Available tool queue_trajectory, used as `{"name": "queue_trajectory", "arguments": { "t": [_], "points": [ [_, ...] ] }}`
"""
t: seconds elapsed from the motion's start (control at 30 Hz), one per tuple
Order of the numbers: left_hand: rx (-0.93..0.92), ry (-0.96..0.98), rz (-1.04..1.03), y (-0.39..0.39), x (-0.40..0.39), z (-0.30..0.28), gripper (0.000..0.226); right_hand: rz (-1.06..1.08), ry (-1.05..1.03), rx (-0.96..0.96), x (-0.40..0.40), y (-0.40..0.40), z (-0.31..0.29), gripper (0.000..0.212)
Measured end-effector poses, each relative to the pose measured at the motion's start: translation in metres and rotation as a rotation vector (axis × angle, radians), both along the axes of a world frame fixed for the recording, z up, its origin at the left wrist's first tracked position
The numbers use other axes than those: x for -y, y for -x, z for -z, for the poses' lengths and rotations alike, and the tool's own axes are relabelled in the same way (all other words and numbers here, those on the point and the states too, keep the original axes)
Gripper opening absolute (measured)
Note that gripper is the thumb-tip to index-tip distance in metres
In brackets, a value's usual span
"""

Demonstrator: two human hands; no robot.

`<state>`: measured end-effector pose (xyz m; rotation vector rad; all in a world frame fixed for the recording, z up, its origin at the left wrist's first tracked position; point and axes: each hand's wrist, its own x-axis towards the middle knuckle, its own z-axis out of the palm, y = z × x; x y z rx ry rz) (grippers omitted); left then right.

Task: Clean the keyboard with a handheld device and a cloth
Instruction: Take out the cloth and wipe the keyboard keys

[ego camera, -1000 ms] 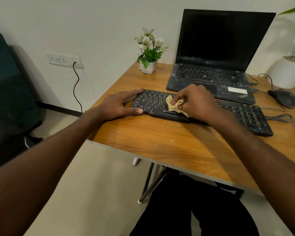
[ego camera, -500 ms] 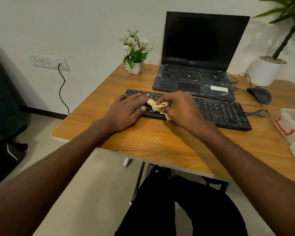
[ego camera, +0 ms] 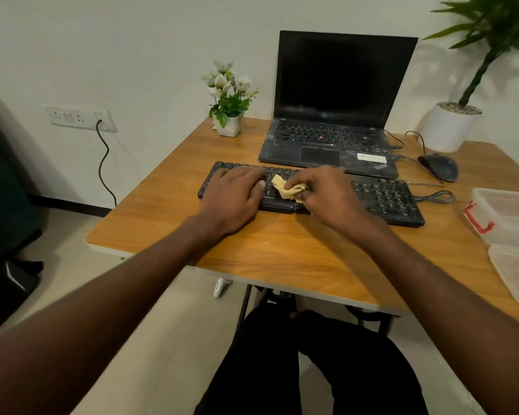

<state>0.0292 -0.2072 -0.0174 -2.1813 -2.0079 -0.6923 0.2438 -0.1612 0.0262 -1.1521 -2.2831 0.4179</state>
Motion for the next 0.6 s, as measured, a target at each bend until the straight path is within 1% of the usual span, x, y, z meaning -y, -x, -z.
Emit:
{"name": "queue_trajectory", "arguments": {
  "t": [0.1,0.23,0.27,0.3,0.37,0.4,0.47,0.53,0.6],
  "points": [
    [-0.021,0.019,-0.027,-0.014,-0.003,0.009,0.057,-0.007,-0.050,0.056,-0.001,-0.010,-0.001,0.033],
    [-0.051,0.020,-0.086,-0.013,-0.003,0.011,0.052,0.158,-0.117,0.206,-0.009,-0.035,-0.007,0.028],
    [-0.048,0.015,-0.088,-0.014,-0.003,0.011,0.051,0.188,-0.121,0.212,-0.009,-0.037,-0.007,0.027],
    [-0.042,0.010,-0.089,-0.015,-0.003,0.010,0.051,0.186,-0.124,0.178,-0.007,-0.037,-0.006,0.028],
    [-0.030,0.000,-0.085,-0.015,-0.003,0.011,0.053,0.091,-0.118,0.067,0.003,-0.030,-0.002,0.031],
    [-0.023,-0.001,-0.078,-0.014,-0.004,0.012,0.053,0.018,-0.121,0.053,0.009,-0.028,0.002,0.033],
    [0.000,0.001,-0.057,-0.012,-0.006,0.013,0.052,-0.078,-0.146,0.110,0.018,-0.029,0.011,0.036],
    [0.013,0.001,-0.051,-0.011,-0.008,0.015,0.051,-0.060,-0.162,0.120,0.018,-0.041,0.017,0.036],
    [0.003,-0.006,-0.053,-0.011,-0.009,0.016,0.051,0.009,-0.151,0.072,0.015,-0.055,0.018,0.034]
  ]
}}
